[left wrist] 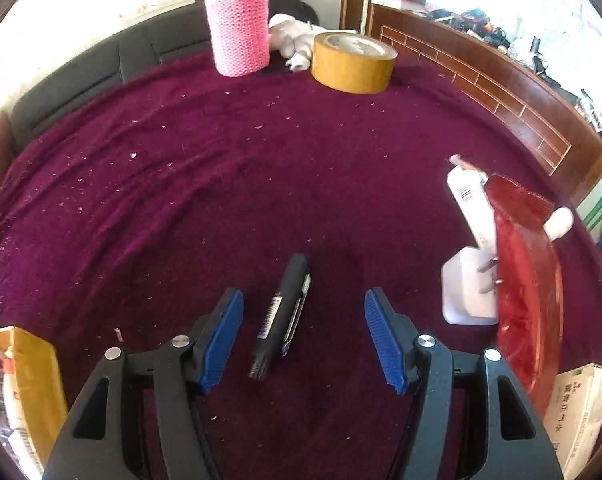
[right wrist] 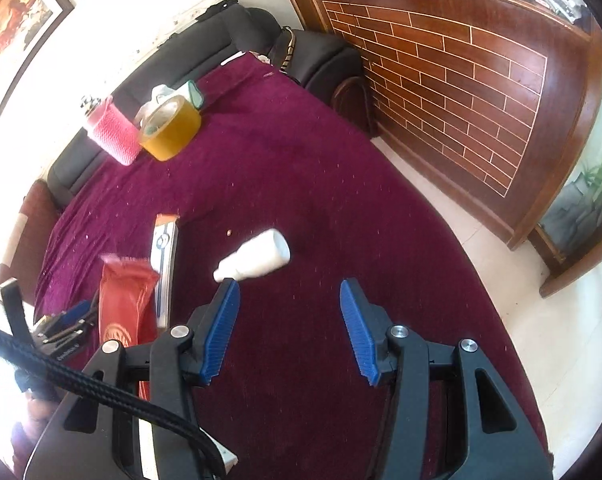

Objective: Organize objects
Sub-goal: 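Grasp the small black item with the left gripper while the right grasps the white dropper bottle, then carry the black item and white bottle into the tray and open both grippers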

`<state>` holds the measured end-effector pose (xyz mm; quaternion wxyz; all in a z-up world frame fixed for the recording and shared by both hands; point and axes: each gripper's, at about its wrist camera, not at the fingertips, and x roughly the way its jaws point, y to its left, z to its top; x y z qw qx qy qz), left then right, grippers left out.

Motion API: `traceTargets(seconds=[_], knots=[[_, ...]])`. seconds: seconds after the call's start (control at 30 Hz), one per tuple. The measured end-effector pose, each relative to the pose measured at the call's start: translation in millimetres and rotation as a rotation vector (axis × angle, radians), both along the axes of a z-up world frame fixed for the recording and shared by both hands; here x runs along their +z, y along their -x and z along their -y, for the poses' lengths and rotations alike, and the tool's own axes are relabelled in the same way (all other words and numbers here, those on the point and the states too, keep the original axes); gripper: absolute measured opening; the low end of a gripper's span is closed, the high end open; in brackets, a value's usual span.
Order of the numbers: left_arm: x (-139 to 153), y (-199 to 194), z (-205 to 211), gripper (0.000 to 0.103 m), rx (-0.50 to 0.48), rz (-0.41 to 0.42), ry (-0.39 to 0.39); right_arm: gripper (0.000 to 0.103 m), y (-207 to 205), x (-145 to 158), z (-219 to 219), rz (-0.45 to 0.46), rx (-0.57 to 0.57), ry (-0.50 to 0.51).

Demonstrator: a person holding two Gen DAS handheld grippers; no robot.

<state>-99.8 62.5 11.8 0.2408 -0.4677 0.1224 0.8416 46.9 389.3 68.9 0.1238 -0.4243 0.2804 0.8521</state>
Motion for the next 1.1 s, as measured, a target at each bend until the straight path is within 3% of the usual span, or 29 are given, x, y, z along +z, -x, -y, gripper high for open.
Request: traceTargets(seconds=[0.03, 0.07, 0.13, 0.3, 0.57, 0.7, 0.77, 0.83, 0.9, 1.1], knots=[[-0.1, -1.3, -1.5, 0.052, -0.007, -0.009, 0.016, 0.051, 3.6, -0.9, -0.8, 0.005, 0.003, 0.0], [0.6, -4.2, -2.2, 0.035, -0.018, -0.021, 0.024, 0.051, 6.7, -2.3, -1.7, 0.009, 0.006, 0.004], [1.8, -10.4, -3.4, 0.011, -0.03, -0.028, 0.04, 0.051, 13.4, -6.5, -1.9, 0.016, 0.015, 0.032], [7.6, -20.8, 3.9, 0.011, -0.035, 0.006, -0.01, 0.051, 25.0, -18.2, 1.8, 0.029, 0.038, 0.121], [29.5, -36.9, 15.7, 0.011, -0.019, 0.019, -0.093, 0.051, 51.1, -24.6, 9.6, 0.062, -0.005, 0.103], [39.8, -49.4, 27.6, 0.011, -0.014, 0.029, -0.14, 0.05, 67.2, -28.3, 16.5, 0.095, -0.015, 0.045], [42.4, -53.7, 32.8, 0.011, -0.009, 0.026, -0.149, 0.042, 73.5, -26.9, 23.1, 0.117, -0.009, -0.028], [45.1, -57.8, 40.2, 0.011, 0.0, 0.034, -0.172, 0.038, 74.5, -27.2, 27.1, 0.117, 0.0, -0.039], [48.6, -62.0, 49.7, 0.011, 0.016, 0.042, -0.199, 0.023, 76.0, -28.0, 33.6, 0.122, 0.034, -0.047], [62.8, -83.3, 82.7, 0.011, 0.06, 0.017, -0.264, 0.023, 59.7, -20.7, 40.6, 0.085, 0.073, -0.033]])
